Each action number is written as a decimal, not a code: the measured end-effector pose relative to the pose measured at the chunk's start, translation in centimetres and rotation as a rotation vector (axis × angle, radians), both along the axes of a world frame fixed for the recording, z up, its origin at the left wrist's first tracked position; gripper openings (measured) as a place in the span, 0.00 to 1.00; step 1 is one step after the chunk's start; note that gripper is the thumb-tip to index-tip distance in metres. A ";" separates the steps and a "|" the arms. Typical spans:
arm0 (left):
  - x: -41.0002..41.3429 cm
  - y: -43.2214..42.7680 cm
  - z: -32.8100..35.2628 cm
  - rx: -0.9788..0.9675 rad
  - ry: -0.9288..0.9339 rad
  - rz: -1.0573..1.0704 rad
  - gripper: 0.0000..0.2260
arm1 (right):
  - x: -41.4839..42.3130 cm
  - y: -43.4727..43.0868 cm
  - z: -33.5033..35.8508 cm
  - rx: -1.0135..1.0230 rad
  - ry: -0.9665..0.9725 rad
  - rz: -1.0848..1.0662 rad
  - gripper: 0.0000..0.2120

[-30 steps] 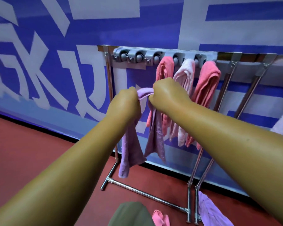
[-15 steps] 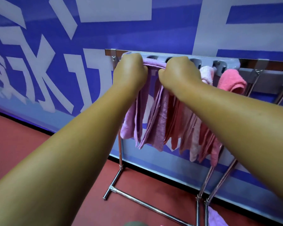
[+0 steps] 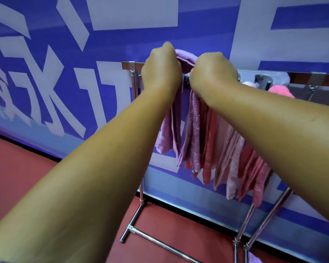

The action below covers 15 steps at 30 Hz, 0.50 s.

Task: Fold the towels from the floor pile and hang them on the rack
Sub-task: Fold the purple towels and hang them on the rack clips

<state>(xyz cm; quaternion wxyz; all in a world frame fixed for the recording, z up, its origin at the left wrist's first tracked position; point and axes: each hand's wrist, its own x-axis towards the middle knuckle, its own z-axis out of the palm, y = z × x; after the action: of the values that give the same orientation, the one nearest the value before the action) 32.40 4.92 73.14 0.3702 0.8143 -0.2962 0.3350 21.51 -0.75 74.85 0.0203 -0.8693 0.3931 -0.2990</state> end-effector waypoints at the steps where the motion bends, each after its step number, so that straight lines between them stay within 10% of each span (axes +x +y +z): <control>1: 0.1 -0.1 0.2 0.023 0.006 -0.003 0.08 | 0.0 -0.1 0.0 -0.010 0.023 0.003 0.17; 15: 0.8 -0.2 -5.0 0.260 0.087 -0.121 0.08 | -0.6 1.0 -1.6 0.016 0.401 0.117 0.24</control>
<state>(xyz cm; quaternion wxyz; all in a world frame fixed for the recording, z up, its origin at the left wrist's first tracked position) 33.22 4.71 68.17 0.2937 0.8497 -0.3693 0.2351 20.86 0.25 73.28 -0.0341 -0.9326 0.3403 -0.1155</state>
